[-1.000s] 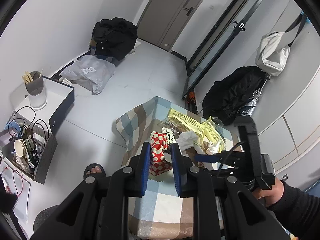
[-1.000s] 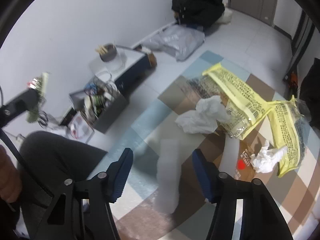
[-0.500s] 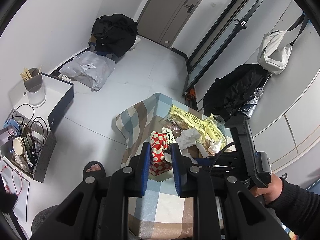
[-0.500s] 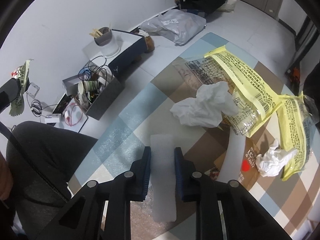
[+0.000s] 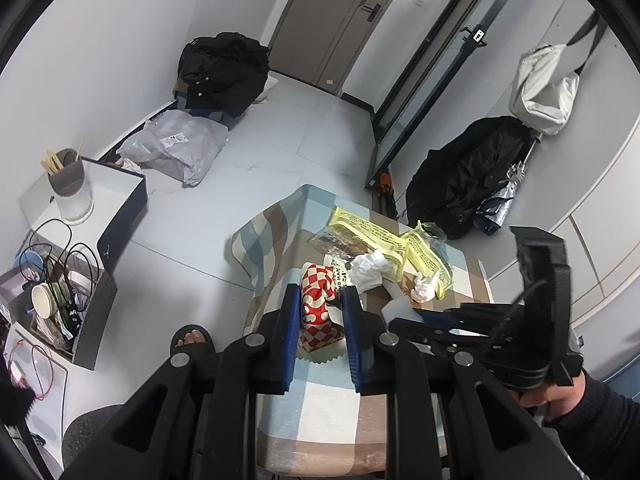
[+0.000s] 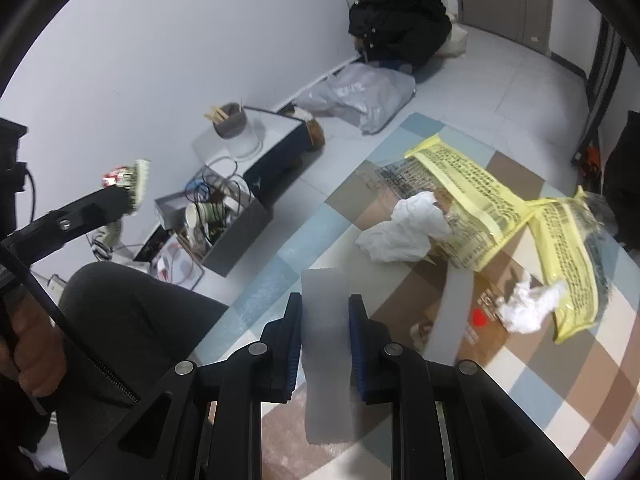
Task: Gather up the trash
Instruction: 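Carry the wrapper and foam strip in both grippers over the white bin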
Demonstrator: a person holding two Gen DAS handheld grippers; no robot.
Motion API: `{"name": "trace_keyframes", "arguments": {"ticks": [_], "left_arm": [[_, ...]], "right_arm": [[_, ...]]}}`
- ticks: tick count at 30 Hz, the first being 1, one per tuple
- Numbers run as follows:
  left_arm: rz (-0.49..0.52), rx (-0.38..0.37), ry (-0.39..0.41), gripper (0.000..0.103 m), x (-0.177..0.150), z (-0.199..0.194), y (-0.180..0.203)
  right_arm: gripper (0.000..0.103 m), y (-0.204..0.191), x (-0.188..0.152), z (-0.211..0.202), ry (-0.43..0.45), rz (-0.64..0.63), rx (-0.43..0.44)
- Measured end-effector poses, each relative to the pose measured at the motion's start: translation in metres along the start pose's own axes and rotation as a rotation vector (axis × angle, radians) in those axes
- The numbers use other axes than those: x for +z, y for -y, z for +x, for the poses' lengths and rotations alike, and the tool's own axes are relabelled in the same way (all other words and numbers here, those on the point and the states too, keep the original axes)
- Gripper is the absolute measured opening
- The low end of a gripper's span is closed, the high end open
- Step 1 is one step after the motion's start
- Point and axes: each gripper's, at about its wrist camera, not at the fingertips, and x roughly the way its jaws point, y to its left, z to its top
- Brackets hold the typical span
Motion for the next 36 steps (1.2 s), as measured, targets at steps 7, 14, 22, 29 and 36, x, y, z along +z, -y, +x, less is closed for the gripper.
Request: {"name": "trace_keyframes", "arguments": {"ticks": [7, 14, 22, 29, 36], "left_arm": [[0.042, 0.009, 0.008, 0.017, -0.001, -0.005, 0.023], [0.093, -0.008, 0.003, 0.017, -0.002, -0.008, 0.056], [0.176, -0.065, 0.018, 0.016, 0.001, -0.011, 0.111], [0.282, -0.148, 0.034, 0.017, 0.005, -0.012, 0.179], [0.364, -0.276, -0.003, 0.017, 0.006, 0.008, 0.262]], "right_arm": [[0.021, 0.007, -0.023, -0.043, 0.105, 0.057, 0.020], [0.021, 0.024, -0.041, -0.095, 0.216, 0.112, 0.002], [0.021, 0.051, -0.062, -0.167, 0.342, 0.170, -0.054], [0.021, 0.071, -0.085, -0.255, 0.483, 0.206, -0.119], [0.021, 0.105, -0.123, -0.326, 0.594, 0.263, -0.263]]}}
